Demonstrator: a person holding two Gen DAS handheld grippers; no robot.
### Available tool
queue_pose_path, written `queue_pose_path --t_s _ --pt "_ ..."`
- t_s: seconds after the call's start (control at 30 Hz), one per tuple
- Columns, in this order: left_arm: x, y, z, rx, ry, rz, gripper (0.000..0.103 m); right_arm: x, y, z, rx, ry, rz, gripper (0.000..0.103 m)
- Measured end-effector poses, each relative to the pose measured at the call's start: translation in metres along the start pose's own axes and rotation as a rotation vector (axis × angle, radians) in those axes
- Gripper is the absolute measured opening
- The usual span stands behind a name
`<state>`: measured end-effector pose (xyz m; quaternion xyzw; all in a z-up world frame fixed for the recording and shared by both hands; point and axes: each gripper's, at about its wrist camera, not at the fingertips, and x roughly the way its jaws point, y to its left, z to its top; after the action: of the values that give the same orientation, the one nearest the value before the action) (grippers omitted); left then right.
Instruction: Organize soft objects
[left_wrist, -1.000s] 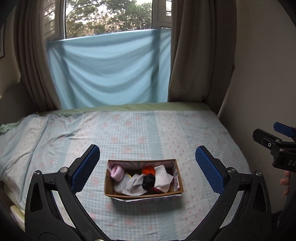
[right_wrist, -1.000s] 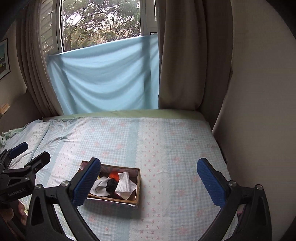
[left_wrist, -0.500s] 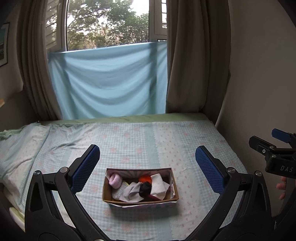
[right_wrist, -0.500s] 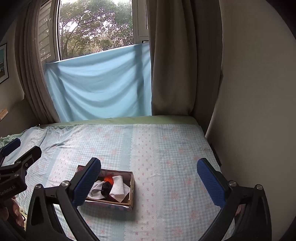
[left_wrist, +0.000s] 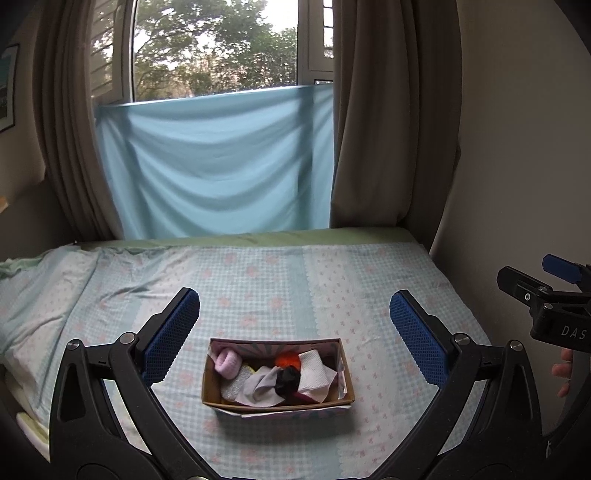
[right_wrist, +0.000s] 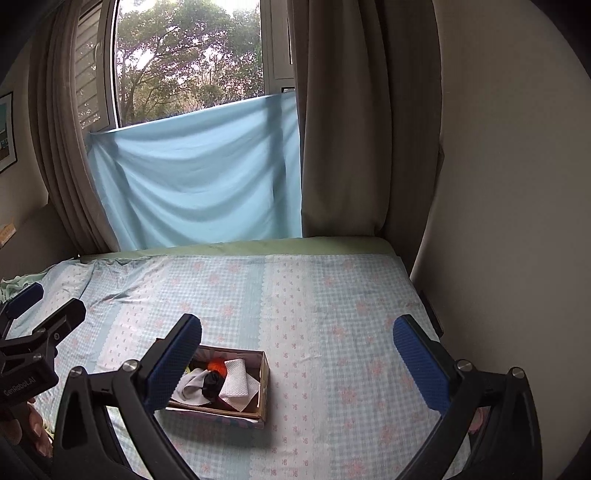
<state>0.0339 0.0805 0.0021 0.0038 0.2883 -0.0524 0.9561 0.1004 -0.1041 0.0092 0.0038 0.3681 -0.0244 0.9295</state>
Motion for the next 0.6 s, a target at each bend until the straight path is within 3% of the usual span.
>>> queue_pose_path --t_s 0.6 --pt "0.0053 0.0036 0.0000 -0.006 0.004 0.002 0.103 0.0029 0.0026 0.0060 -0.003 -0.003 -0.001 0.103"
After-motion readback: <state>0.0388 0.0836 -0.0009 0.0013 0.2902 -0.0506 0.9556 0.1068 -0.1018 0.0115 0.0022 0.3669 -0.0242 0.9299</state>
